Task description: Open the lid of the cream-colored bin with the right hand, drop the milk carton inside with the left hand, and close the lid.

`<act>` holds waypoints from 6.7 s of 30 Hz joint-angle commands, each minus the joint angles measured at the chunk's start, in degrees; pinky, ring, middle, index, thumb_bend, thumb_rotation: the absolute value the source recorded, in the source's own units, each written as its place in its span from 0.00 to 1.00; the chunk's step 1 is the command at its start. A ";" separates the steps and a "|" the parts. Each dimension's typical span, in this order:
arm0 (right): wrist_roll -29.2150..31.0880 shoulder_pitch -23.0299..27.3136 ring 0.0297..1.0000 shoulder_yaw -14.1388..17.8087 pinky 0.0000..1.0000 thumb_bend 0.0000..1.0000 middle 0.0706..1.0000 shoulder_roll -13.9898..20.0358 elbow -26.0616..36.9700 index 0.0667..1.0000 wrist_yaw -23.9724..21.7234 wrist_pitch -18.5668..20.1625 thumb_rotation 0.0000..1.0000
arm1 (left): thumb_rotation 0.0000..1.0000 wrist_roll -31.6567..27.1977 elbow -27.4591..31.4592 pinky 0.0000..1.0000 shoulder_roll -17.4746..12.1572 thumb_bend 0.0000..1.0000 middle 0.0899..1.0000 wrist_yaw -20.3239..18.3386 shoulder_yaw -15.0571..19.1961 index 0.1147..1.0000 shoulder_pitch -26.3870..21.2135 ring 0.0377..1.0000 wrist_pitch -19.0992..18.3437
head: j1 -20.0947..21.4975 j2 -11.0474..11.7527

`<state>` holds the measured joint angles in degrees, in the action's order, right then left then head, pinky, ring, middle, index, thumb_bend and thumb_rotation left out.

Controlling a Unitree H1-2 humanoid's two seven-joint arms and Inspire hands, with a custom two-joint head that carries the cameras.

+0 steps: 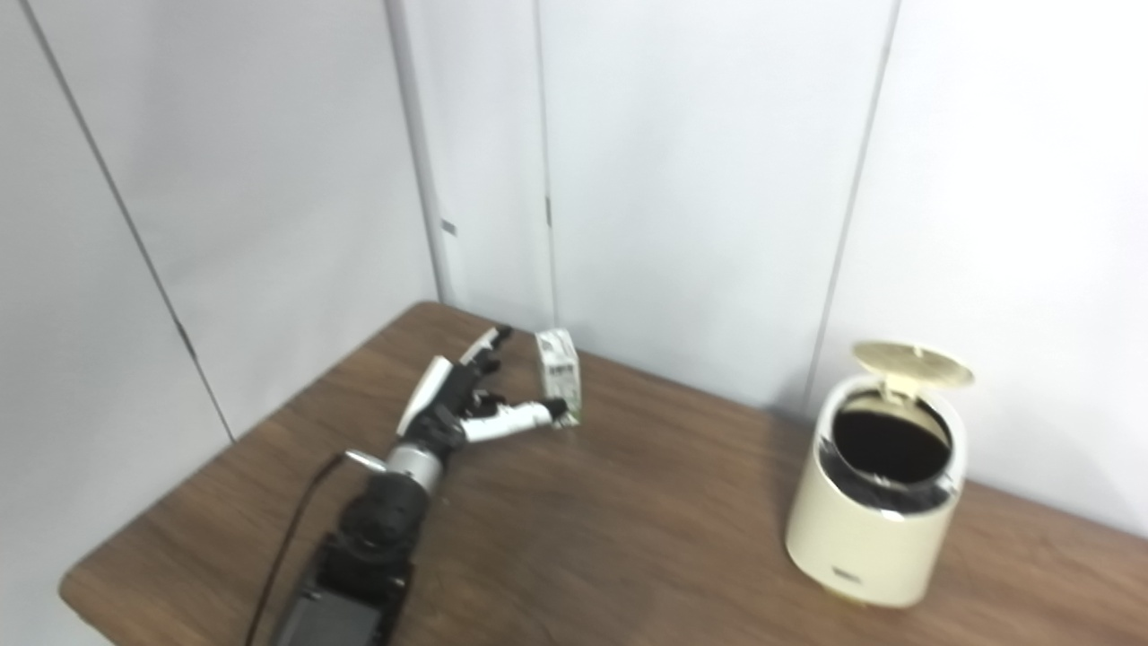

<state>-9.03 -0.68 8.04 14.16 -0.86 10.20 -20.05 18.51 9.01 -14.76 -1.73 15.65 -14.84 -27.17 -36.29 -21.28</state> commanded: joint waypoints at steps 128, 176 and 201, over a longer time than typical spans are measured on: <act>-6.53 -4.17 0.67 -1.25 0.54 0.31 0.66 -3.28 0.87 0.60 -1.57 -1.00 0.64 | 0.04 -15.88 -37.82 0.62 -2.36 0.52 0.65 17.00 -0.64 0.41 -18.91 0.69 15.99 | 12.31 -0.28; -19.71 0.47 0.63 -7.97 0.50 0.31 0.68 -11.55 1.80 0.65 6.26 9.39 0.14 | 0.00 -5.02 -4.98 0.45 12.18 0.50 0.40 12.56 -16.61 0.43 -13.18 0.45 52.56 | 34.78 -1.72; -20.95 0.39 0.70 -10.69 0.60 0.31 0.70 -12.35 2.03 0.66 8.33 11.72 0.18 | 0.00 18.14 -24.38 0.59 5.17 0.50 0.40 45.58 -41.72 0.43 -22.00 0.47 54.09 | 38.98 -1.57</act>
<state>-29.75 0.92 -1.28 4.47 3.40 17.22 -7.14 36.23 -15.85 -9.60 40.55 -25.97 -32.88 25.71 2.63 -22.77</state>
